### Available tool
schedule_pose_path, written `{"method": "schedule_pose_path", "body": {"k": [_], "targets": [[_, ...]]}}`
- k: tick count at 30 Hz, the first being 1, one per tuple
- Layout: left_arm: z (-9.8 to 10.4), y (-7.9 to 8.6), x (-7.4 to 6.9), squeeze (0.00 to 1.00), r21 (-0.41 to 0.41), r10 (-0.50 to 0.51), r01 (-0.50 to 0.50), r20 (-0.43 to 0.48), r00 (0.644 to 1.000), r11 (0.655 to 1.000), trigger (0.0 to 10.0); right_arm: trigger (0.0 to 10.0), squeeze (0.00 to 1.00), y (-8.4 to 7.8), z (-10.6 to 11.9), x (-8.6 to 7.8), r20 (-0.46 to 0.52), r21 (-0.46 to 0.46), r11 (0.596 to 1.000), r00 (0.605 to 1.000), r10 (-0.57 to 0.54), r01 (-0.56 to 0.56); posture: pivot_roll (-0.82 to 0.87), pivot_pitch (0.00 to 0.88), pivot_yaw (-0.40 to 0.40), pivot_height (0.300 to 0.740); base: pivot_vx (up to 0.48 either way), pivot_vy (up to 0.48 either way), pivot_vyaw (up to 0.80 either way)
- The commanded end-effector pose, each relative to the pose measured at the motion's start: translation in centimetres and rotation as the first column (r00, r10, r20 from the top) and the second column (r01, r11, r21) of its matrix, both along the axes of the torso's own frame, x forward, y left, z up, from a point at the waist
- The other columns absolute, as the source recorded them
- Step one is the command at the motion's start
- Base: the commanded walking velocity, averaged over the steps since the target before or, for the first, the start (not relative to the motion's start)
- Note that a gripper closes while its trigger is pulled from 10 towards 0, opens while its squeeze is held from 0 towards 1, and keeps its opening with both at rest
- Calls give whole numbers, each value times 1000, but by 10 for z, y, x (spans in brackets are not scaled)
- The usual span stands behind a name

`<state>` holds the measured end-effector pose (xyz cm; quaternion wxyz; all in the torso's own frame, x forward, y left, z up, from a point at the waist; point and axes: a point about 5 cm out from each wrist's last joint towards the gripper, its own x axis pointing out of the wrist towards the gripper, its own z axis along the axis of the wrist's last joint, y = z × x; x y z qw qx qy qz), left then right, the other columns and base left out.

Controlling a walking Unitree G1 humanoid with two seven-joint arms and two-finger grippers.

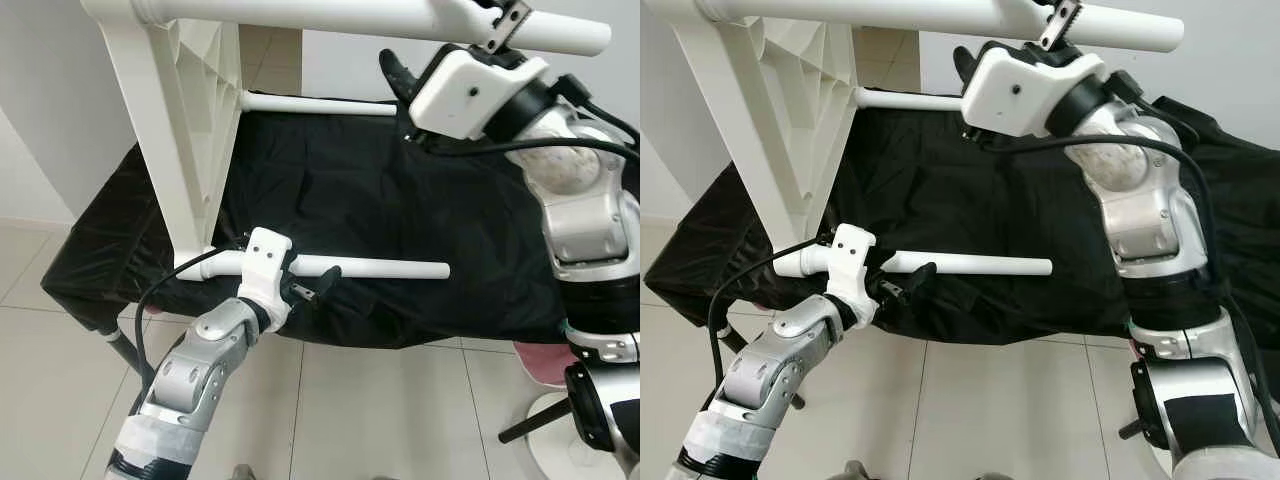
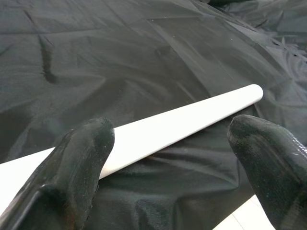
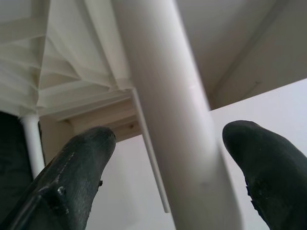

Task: Building children table

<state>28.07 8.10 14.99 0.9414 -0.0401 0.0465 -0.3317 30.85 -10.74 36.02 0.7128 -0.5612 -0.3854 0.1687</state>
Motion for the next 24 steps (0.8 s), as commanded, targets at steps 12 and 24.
{"method": "schedule_pose_path", "body": {"k": [12,24], "targets": [[-16,2,-5,0,72,74,-66,-128,989,995,10000,10000,0,14,4,12,-14,-81,995,998,-67,66,-63,2,-4,740,0,0,0],[-10,15,2,0,73,226,-216,-206,952,974,10000,10000,0,22,17,14,107,-140,983,989,-102,117,-62,12,-7,740,0,0,0]]}}
